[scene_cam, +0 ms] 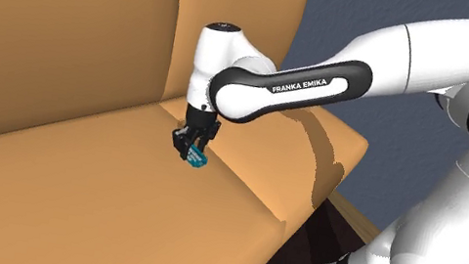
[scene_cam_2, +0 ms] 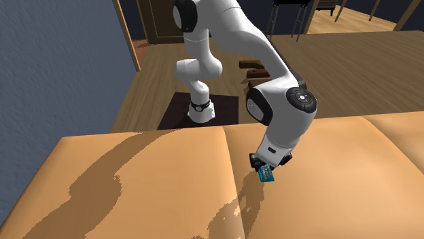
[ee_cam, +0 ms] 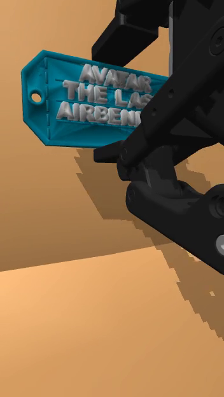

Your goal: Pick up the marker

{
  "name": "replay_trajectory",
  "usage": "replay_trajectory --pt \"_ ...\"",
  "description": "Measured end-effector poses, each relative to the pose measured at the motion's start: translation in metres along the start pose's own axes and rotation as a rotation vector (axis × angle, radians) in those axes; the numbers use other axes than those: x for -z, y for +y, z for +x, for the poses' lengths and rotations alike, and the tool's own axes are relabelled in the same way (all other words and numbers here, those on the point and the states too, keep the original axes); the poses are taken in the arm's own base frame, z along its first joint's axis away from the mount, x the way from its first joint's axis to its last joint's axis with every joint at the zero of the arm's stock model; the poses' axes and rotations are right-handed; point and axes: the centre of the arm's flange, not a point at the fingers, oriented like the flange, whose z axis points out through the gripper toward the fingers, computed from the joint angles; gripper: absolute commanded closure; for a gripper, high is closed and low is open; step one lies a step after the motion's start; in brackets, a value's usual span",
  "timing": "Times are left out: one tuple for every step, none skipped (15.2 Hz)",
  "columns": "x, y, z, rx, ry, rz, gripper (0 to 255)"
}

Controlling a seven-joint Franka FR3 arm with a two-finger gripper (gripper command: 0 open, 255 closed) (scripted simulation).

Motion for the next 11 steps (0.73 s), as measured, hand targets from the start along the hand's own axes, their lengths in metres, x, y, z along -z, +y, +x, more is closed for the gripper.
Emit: replay_trajectory --pt "0.005 0.0 0.0 0.0 0.0 0.0 255" --pt "0.01 0.001 0.001 0.0 0.0 0.0 255" --pt "0.015 0.001 0.001 0.0 0.0 0.0 255" --pt "0.02 0.001 0.001 0.0 0.0 0.0 255" --pt "0.026 0.001 0.0 0.0 0.0 0.0 255" --pt "0.031 0.001 -0.001 0.0 0.0 0.0 255" --pt "0.036 0.001 -0.001 0.0 0.0 0.0 255" --pt "0.042 0.001 -0.002 0.0 0.0 0.0 255" --pt "0.047 0.001 -0.003 0.0 0.0 0.0 255" --pt "0.052 0.001 -0.003 0.0 0.0 0.0 255" --pt "0.055 0.001 -0.003 0.0 0.0 0.0 255"
